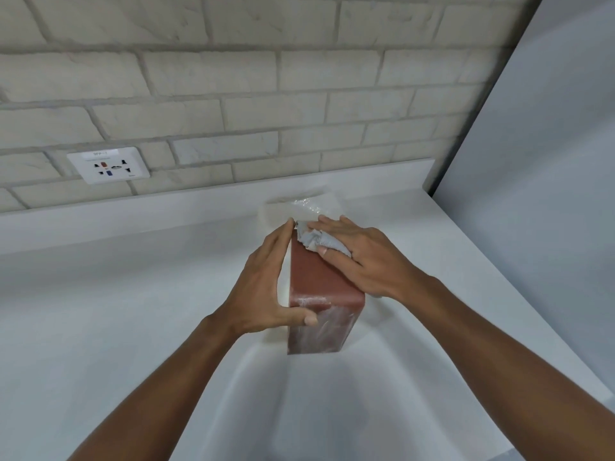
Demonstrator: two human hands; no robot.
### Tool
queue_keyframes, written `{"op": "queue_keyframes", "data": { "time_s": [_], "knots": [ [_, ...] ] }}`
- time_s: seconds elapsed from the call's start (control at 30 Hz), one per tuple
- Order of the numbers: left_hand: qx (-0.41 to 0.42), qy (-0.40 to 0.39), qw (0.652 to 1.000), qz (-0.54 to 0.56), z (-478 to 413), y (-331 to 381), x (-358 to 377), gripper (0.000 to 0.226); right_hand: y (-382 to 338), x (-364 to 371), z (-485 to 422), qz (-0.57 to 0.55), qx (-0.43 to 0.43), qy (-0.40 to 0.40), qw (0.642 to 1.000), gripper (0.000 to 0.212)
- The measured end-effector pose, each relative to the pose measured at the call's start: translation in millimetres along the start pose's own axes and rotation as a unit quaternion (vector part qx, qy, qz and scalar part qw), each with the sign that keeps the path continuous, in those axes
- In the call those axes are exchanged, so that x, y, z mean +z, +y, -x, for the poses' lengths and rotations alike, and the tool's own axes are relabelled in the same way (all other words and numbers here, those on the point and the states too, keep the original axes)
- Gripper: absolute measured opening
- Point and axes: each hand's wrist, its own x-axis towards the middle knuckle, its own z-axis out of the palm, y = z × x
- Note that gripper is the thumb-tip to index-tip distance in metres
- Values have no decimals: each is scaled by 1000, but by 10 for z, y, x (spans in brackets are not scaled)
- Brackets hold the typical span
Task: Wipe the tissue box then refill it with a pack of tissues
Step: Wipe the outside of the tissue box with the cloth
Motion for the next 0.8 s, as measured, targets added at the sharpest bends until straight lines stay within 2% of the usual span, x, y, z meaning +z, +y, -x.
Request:
{"op": "queue_keyframes", "data": {
  "time_s": [0.1,0.17,0.33,0.47,0.63,0.73,0.8],
  "knots": [
    [-21,8,998,52,-12,20,35,156,-5,-48,-40,9,2,-16,1000,41],
    [-28,20,999,40,-7,24,80,155,-69,-85,-94,29,14,-36,999,39],
    [-26,54,998,21,0,33,163,155,-223,-57,-91,68,-52,-52,995,36],
    [-11,76,997,13,-13,63,185,149,-135,-109,-104,64,2,-38,997,34],
    [4,93,996,15,-27,22,212,147,-129,-49,0,63,-14,-51,997,47],
    [10,90,996,18,-42,29,209,148,-58,-120,-19,33,41,-7,999,38],
    [9,90,996,25,-45,2,219,148,-126,-54,16,47,9,-23,999,40]
  ]
}}
